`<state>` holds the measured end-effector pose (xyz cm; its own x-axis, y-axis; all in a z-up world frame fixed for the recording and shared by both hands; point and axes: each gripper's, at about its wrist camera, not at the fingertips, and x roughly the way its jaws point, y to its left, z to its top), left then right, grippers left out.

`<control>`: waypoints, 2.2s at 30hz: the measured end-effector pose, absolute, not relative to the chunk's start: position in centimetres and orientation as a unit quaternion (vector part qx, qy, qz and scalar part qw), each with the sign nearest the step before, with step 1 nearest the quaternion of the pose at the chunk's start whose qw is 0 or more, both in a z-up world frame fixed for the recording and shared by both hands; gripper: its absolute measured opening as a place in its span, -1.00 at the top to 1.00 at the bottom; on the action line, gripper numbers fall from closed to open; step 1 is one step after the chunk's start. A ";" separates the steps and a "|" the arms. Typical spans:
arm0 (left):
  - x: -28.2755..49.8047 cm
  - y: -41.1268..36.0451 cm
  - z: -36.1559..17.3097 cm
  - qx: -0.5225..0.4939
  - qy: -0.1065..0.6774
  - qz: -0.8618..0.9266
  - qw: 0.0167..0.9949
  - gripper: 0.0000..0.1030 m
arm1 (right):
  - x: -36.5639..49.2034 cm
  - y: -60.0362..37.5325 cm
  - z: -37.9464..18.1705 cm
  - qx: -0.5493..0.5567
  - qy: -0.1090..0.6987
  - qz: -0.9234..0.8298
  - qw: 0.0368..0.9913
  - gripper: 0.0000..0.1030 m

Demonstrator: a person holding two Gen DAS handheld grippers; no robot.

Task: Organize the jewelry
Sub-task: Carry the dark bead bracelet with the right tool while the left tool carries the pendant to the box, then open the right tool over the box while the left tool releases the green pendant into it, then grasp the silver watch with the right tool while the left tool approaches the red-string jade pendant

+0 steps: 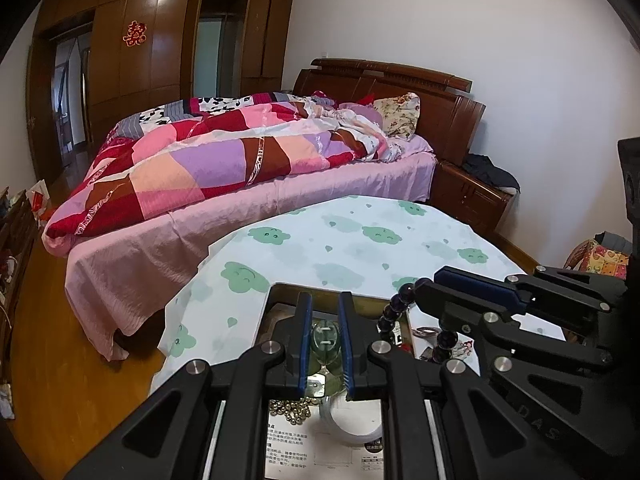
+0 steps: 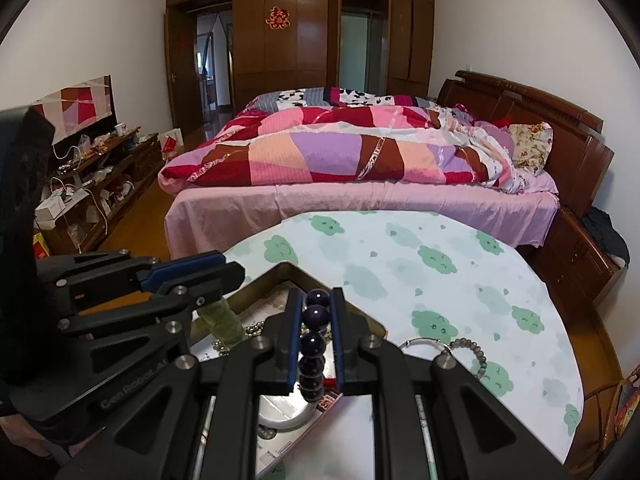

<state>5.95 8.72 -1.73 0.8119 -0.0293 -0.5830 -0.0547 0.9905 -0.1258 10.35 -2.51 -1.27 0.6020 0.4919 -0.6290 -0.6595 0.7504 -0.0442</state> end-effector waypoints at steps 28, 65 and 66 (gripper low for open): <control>8.4 9.1 -6.6 -0.042 0.358 0.030 0.932 0.76 | 12.8 -2.1 -6.1 -0.137 0.359 0.299 0.873 0.69; 7.6 6.5 -7.4 -0.077 0.370 0.093 0.921 -0.50 | 16.2 -17.5 -10.2 -0.048 0.419 0.174 0.890 0.09; 7.6 6.3 -7.5 -0.074 0.370 0.092 0.921 -0.50 | 16.1 -17.3 -10.2 -0.047 0.420 0.178 0.889 0.09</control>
<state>7.59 6.28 -7.45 0.7092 0.1149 -0.6956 -0.2250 0.9719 -0.0689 16.14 -17.34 -10.17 0.5839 0.2770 -0.7631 -0.3552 0.9324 0.0666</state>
